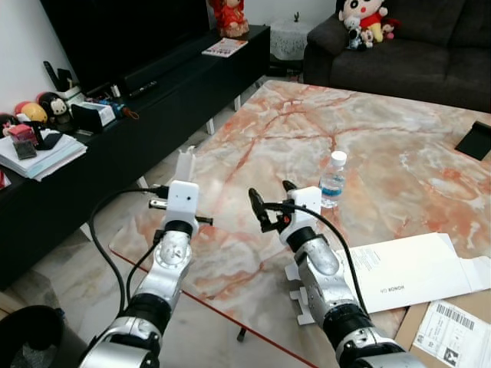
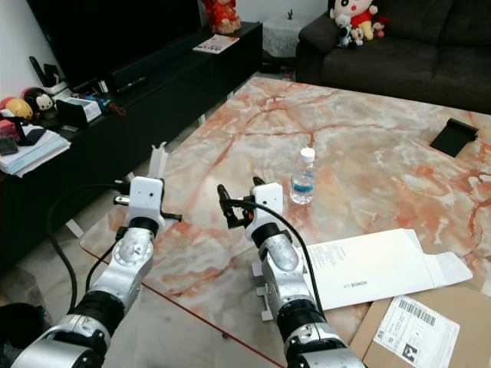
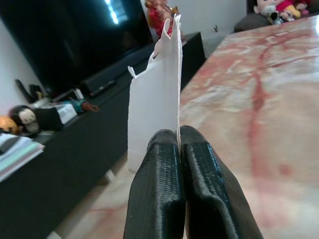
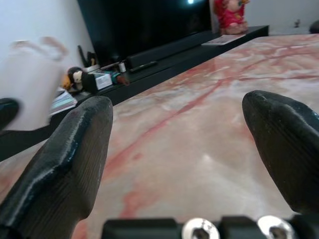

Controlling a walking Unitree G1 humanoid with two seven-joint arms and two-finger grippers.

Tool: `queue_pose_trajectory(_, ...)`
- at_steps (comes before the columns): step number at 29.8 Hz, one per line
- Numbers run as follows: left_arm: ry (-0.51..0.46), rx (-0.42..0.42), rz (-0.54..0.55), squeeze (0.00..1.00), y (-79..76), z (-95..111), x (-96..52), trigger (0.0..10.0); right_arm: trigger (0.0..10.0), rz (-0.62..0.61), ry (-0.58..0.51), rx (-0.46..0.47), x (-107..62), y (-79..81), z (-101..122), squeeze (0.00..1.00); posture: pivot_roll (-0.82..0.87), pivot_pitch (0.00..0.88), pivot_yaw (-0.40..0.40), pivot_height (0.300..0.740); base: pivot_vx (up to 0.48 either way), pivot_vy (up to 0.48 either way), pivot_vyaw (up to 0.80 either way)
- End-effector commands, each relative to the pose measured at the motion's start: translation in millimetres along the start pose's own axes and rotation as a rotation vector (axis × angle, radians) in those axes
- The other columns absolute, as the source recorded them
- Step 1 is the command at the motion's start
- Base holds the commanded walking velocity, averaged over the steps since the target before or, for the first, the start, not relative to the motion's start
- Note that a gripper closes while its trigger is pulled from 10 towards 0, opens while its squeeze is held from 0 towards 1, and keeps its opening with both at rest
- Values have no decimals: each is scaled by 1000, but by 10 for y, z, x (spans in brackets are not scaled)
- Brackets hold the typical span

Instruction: Picking trash to rubbish bin

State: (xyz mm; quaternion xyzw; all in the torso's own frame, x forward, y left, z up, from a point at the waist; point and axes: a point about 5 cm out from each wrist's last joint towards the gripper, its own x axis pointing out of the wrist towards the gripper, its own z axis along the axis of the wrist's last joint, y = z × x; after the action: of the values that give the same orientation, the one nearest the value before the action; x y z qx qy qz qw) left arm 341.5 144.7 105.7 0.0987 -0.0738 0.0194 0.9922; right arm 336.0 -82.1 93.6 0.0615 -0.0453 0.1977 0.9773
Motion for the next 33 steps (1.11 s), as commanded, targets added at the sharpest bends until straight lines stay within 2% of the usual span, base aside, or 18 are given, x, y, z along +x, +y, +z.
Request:
queue_pose_trajectory(1,-42,-9,39,0,141,43,-10,10000,10000,-10,-16,-5,29,1,37,0,18,0,95,740,0,0,0)
queue_pose_trajectory(6,-74,1,47,0,189,73,-45,10000,10000,-24,-15,-11,27,-49,46,0,20,0,90,740,0,0,0)
queue_pose_trajectory(12,-81,-7,15,0,105,80,-74,10000,10000,-27,-25,-15,43,-62,75,0,20,0,86,740,0,0,0)
queue_pose_trajectory(19,-121,15,-45,0,-50,198,-14,10000,10000,-16,-32,-23,70,-62,111,0,27,0,71,740,0,0,0)
queue_pose_trajectory(33,-135,10,-59,0,-102,282,62,10000,10000,-36,-33,-34,55,-138,129,0,22,0,68,740,-54,0,0)
